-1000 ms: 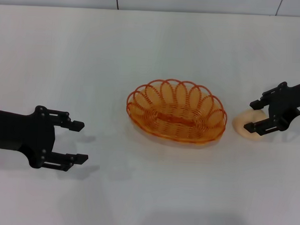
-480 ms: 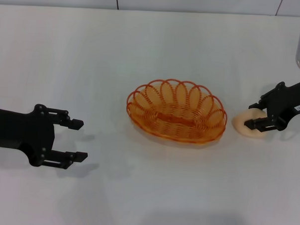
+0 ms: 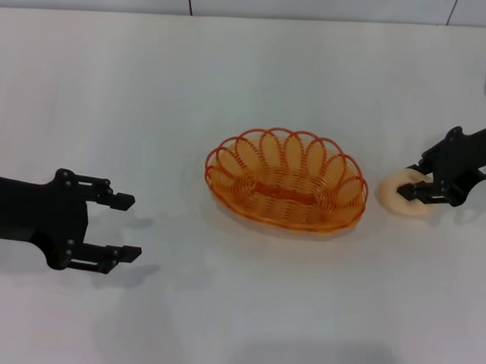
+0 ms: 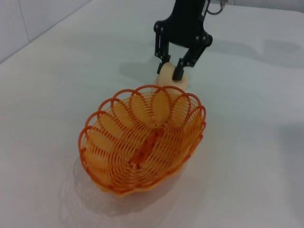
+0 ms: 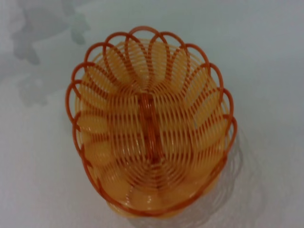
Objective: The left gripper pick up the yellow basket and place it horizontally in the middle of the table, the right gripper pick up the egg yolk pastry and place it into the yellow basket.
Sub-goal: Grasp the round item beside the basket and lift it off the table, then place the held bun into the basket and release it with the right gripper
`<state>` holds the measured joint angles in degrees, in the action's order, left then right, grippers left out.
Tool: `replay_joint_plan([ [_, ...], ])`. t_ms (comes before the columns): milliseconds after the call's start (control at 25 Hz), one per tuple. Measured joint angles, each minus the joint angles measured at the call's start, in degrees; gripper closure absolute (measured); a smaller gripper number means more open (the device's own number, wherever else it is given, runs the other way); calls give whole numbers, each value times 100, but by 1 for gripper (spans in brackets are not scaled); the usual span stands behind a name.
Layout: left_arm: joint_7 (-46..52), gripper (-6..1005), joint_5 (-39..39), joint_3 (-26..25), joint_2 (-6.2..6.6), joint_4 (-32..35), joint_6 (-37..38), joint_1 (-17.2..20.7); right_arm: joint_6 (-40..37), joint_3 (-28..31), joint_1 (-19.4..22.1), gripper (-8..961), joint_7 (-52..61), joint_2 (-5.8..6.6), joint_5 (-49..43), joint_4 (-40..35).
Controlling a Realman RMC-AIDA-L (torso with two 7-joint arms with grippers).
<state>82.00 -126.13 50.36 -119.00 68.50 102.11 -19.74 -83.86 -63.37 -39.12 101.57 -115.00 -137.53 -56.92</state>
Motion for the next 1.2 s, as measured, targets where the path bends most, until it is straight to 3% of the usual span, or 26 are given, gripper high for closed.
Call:
replay_joint_plan([
  [320,-1,294,1,-22,0,5,1,50,-481,71,243,734,41,47,279,-938],
  [560,-8,294,2,-22,4,65,28,84,-1002,295,211,777,164,-14,653,-1690],
  [680,-9,294,31,-18,-2,134,33,104,-981,119,139,789,277,-28,989,-1698],
  [1000,-9,295,36,-1,0,152,39,111,-90,-1035,44,822,689,-65,1453,-1451],
  [1200,-7,295,22,-7,0,155,45,119,368,-1287,29,865,688,-72,1776,-1035],
])
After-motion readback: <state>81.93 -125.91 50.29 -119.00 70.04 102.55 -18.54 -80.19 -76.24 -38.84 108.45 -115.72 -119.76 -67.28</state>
